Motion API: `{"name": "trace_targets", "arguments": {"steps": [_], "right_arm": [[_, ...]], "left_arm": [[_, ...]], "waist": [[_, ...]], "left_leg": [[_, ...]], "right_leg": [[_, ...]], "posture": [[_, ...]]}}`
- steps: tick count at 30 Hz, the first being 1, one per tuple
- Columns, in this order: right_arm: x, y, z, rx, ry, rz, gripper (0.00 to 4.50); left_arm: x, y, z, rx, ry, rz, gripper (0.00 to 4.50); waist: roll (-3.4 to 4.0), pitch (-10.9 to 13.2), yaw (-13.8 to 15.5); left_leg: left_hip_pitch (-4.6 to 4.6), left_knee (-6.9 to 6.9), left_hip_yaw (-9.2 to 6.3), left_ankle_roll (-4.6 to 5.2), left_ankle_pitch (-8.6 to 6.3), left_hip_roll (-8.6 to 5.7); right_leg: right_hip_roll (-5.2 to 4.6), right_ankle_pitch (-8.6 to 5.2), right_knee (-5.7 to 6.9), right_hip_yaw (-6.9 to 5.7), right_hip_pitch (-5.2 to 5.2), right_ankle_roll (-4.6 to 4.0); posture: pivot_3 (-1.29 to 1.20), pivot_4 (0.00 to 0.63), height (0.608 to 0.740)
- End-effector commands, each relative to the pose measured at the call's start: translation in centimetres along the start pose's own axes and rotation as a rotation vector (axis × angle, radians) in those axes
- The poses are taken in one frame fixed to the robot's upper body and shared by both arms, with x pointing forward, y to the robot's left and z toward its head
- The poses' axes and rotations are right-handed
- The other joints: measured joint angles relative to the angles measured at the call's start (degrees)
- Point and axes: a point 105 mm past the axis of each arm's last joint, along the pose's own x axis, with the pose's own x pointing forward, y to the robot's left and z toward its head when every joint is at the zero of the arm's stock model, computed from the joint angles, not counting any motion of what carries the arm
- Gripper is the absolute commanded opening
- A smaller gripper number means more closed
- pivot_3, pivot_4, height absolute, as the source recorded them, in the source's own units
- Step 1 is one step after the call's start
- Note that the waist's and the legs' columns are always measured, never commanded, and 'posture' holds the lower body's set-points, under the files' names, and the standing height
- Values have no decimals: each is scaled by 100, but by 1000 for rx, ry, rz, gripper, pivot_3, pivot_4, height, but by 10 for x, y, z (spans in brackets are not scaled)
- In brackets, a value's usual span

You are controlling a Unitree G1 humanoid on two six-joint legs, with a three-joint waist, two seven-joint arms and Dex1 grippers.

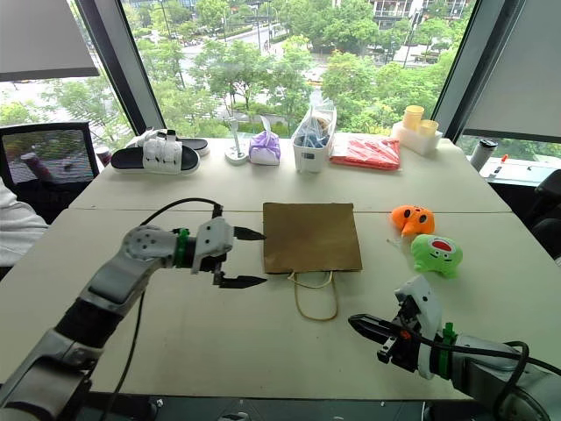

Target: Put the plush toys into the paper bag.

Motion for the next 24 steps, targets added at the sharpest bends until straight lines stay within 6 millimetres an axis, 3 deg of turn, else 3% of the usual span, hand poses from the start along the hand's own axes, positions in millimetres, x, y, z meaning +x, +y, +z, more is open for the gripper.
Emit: {"name": "trace_targets", "arguments": {"steps": [1, 6, 7, 9, 13, 16, 17, 21, 24], "right_arm": [[-1, 3, 9, -36, -44, -23, 56], [-2, 1, 11, -28, -72, -67, 56], [-2, 0, 10, -27, -74, -73, 11], [-3, 1, 9, -21, -81, -84, 0], [-3, -3, 8, -16, -100, -123, 0], [-4, -17, 12, -34, -139, -202, 0], [-6, -23, 16, -51, -160, -242, 0], [-17, -49, 34, -115, -254, -408, 0], [-23, -57, 47, -180, -287, -447, 953]], "left_arm": [[22, -8, -8, 67, 2, -92, 4500], [45, -11, -12, 75, -42, -123, 4500], [48, -9, -11, 72, -55, -111, 4247], [51, -4, -6, 55, -89, -88, 3663], [52, -2, -4, 60, -104, -85, 1758], [51, 1, 0, 47, -126, -72, 246], [51, 3, 1, 37, -134, -61, 57], [51, 19, 9, -60, -166, 12, 57], [48, 45, 27, -204, -262, 128, 0]], "waist": [[0, 0, -28], [-4, 3, -23], [-5, 3, -13], [-6, 3, -2], [-6, 3, -11], [-5, 3, -19], [-5, 3, -15], [-5, 3, -14], [-6, 4, -9]], "left_leg": [[3, 0, 3, 0, 0, 1], [7, 0, -1, 1, 0, 4], [6, 0, -5, 1, 1, 6], [7, 4, -7, 2, 1, 6], [5, 19, -11, 2, 0, 2], [7, 20, -11, 2, 0, 3], [8, 20, -12, 2, 0, 3], [7, 27, -12, 2, 0, 2], [5, 30, -15, 2, 1, 1]], "right_leg": [[0, 2, 1, 2, -1, 3], [5, 3, 42, -1, -17, 10], [8, 3, 46, -4, -18, 10], [8, 3, 48, -6, -15, 11], [7, 2, 48, -6, -6, 13], [8, 3, 51, -7, -8, 13], [9, 3, 53, -7, -8, 13], [10, 3, 54, -7, -6, 14], [11, 3, 57, -7, -4, 15]], "posture": [[0, 150, 740], [0, 150, 740], [0, 150, 740], [0, 150, 740], [0, 150, 740], [0, 150, 740], [0, 150, 740], [0, 150, 740], [0, 150, 740]]}}
